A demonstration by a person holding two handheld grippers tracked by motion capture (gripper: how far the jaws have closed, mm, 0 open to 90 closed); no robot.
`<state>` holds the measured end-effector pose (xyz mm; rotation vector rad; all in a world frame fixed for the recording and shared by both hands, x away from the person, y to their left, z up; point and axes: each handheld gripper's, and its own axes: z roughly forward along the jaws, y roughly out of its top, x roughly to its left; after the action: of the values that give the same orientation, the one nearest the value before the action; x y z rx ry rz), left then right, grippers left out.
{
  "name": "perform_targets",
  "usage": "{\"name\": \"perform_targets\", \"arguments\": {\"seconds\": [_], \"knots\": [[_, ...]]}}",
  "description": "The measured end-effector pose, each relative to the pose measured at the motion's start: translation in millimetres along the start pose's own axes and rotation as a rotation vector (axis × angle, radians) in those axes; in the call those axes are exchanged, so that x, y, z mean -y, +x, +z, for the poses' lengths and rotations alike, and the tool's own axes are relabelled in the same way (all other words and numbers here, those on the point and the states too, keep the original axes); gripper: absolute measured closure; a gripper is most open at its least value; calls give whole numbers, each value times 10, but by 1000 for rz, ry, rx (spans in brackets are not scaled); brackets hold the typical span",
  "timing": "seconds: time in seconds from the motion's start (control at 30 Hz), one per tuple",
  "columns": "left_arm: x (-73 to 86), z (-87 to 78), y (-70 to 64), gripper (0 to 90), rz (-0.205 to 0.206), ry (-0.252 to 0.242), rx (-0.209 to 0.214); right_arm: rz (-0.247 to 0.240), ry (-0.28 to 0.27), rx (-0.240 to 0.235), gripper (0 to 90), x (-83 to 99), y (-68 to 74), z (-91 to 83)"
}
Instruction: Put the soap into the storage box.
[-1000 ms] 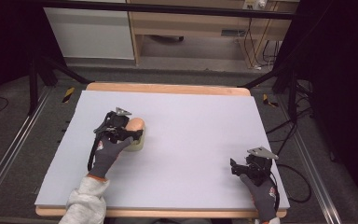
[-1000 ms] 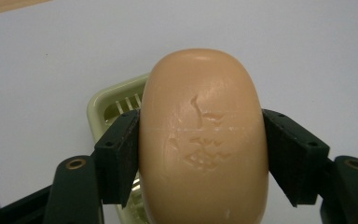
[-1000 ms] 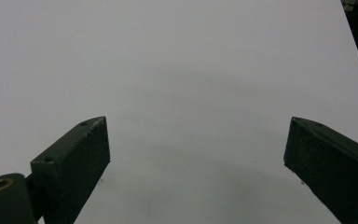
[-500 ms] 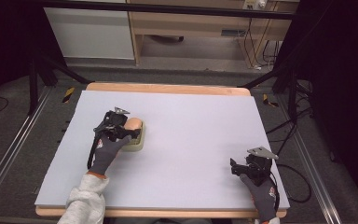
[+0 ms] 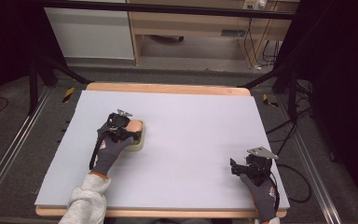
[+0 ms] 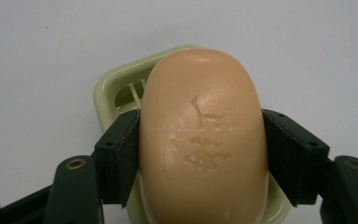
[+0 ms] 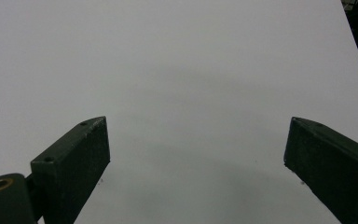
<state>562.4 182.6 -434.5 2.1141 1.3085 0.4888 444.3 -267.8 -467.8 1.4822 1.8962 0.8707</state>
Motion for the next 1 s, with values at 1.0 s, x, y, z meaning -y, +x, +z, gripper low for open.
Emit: {"name": "perform_targets", "arguments": {"seconds": [1.0], "knots": [[40,107,8,314,-3,37,-16,2,-1,3,71,0,1,-2]]}}
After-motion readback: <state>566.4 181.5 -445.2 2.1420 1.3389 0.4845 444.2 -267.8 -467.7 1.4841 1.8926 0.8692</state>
